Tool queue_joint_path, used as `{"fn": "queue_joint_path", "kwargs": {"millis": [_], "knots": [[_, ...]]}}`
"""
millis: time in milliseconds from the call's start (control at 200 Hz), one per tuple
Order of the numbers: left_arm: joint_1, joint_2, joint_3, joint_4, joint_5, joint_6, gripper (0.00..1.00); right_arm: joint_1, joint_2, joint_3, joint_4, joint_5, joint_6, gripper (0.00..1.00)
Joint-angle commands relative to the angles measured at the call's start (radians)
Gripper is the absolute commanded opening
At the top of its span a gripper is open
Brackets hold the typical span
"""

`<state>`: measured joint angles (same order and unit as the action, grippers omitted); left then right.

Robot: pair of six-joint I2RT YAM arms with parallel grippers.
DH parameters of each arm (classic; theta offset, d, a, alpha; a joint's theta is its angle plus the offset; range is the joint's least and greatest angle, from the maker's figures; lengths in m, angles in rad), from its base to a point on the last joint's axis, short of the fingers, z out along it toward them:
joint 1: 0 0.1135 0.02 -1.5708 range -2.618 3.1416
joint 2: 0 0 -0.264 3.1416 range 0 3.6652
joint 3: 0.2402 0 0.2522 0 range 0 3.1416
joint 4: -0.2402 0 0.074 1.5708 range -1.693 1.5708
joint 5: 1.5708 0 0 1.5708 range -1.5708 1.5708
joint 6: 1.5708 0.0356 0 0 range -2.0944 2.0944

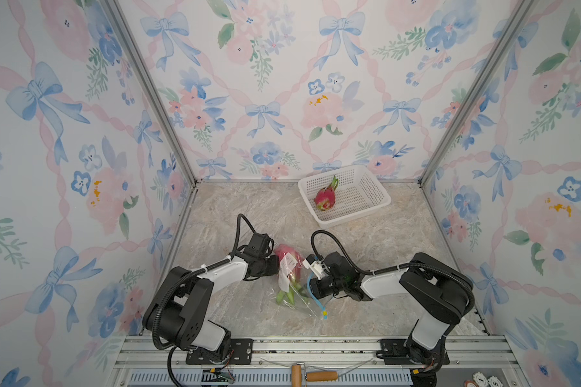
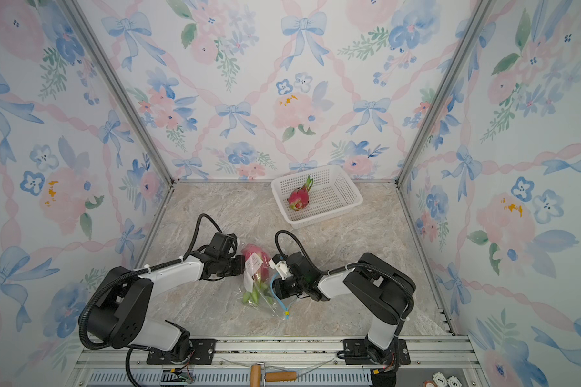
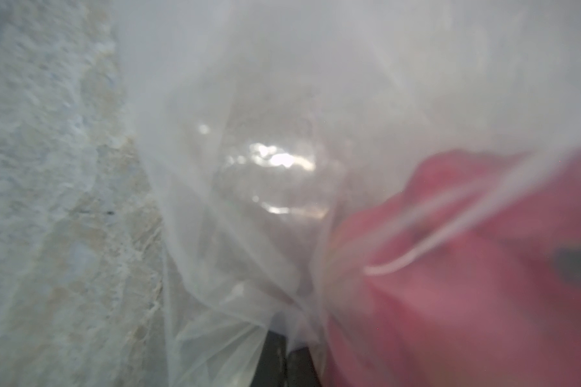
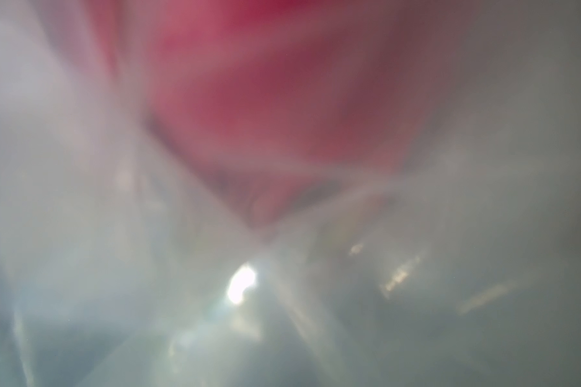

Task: Open the zip-top bag and take out the dragon fruit
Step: Pick up the dragon fruit from the zipper food storage bag.

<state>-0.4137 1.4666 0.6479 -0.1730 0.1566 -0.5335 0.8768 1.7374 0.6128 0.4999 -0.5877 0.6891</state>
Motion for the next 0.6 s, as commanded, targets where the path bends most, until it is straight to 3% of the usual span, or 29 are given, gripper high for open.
{"fn": "queue_joint_path", "kwargs": {"millis": [0,390,595], "knots": [[0.026,-0.040,0.002,-0.039,-0.018,0.030,0.00,-0.015,-0.077,-0.020,-0.112,0.024,-0.047,0.05],[0.144,-0.088,0.041,-0.112,-0.107,0.082,0.00,-0.245,-0.460,-0.073,-0.568,0.036,-0.218,0.00],[0.193,-0.101,0.051,-0.109,-0.124,0.083,0.00,-0.386,-0.629,-0.097,-0.683,0.011,-0.246,0.00]]}}
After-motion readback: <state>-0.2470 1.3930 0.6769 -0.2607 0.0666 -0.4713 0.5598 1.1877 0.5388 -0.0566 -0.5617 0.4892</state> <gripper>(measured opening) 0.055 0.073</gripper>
